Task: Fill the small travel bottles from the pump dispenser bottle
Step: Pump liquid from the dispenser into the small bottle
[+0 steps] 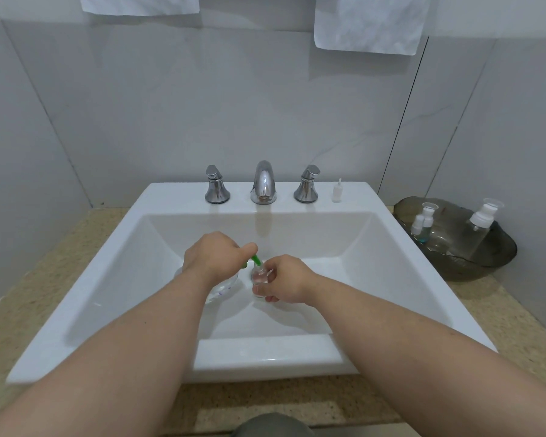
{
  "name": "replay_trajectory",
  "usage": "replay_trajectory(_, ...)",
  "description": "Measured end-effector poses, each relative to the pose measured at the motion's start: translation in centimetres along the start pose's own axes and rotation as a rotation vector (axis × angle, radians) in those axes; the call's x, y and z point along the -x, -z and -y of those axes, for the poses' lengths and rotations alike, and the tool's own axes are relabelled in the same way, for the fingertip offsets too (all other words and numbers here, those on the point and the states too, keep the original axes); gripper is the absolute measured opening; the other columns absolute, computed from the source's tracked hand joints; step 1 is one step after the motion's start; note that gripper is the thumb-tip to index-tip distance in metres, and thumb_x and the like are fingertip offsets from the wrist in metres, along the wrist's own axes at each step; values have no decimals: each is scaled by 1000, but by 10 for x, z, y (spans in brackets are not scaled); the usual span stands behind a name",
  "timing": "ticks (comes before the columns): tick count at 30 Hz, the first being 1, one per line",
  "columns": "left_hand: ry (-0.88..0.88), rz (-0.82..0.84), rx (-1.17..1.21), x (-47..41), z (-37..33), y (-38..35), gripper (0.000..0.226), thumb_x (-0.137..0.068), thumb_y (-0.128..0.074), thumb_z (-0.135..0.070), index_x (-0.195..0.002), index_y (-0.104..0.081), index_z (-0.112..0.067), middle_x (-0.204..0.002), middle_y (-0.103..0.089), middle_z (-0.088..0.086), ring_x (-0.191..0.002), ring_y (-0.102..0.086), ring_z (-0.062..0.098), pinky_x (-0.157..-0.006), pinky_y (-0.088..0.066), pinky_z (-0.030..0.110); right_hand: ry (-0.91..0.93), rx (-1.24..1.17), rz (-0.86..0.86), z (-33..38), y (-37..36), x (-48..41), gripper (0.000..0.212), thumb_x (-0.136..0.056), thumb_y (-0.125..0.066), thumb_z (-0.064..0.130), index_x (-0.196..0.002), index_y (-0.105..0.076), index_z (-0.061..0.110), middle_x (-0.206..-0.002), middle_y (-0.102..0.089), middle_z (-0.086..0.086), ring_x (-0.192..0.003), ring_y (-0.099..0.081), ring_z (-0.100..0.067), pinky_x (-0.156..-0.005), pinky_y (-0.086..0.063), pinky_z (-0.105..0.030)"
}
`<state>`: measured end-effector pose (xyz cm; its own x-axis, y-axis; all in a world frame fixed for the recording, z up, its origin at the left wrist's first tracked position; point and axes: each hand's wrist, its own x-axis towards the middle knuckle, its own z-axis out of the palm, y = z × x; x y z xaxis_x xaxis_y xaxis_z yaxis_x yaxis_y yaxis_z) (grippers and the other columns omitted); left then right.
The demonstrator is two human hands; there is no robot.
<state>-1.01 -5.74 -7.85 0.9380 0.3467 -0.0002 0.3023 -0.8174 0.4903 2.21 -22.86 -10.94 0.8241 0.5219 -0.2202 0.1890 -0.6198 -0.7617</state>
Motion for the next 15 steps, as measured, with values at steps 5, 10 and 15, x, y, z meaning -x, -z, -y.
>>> replay_trajectory(5, 2, -20, -18, 2, 1, -1, 58, -83, -56, -68, -56, -62, -17, -58, -57, -3, -65, -57, 21, -60, -39, 29, -22, -19, -3, -1, 2, 0, 20, -87, -79, 17, -102, -66, 13, -83, -70, -2, -71, -72, -17, -85, -62, -37)
replay_trajectory(10, -7, -15, -20, 4, 1, -1, 67, -88, -54, -74, -57, -63, -16, -59, -60, -3, -68, -60, 19, -60, -39, 30, -61, -39, -1, -1, 5, 3, 22, -87, -78, 17, -104, -68, 8, -87, -69, -5, -73, -70, -20, -85, -61, -37)
replay_trajectory(15, -15, -17, -41, 2, 1, -4, 71, -86, -51, -77, -76, -77, -12, -78, -74, 4, -79, -67, 20, -66, -45, 31, -92, -8, 11, 1, 7, 8, 25, -88, -75, 16, -110, -68, 4, -84, -66, -4, -68, -66, -19, -76, -59, -31)
